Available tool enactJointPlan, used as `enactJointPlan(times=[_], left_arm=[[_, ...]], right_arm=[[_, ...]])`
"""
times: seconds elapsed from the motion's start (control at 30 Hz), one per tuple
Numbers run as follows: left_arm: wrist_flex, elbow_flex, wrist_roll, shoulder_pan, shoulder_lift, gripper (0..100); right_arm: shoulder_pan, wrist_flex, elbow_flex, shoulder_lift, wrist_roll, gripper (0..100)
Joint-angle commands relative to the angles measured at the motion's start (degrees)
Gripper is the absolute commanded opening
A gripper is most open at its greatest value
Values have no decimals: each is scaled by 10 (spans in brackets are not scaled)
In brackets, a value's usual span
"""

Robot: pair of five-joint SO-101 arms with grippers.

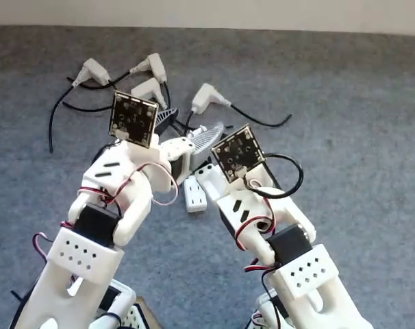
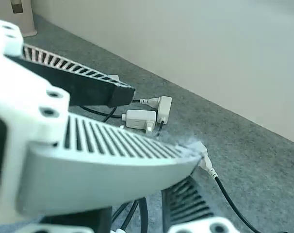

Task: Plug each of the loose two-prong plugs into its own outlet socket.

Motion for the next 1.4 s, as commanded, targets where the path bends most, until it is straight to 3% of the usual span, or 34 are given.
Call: enactJointPlan(times=[0.0, 0.23, 0.57, 1.03, 1.37], left_arm=[[-20, 4, -16, -15, 44, 309], [-81, 4, -18, -73, 127, 309], [-86, 22, -18, -116, 133, 307], [-85, 36, -16, -114, 133, 306], [-119, 70, -16, -116, 133, 306]], right_arm=[[-7, -9, -9, -11, 4, 6], [-29, 23, -25, -12, 5, 6], [-30, 47, -51, -12, 4, 6], [-14, 47, -49, -73, 7, 6], [6, 60, -76, -22, 6, 6]])
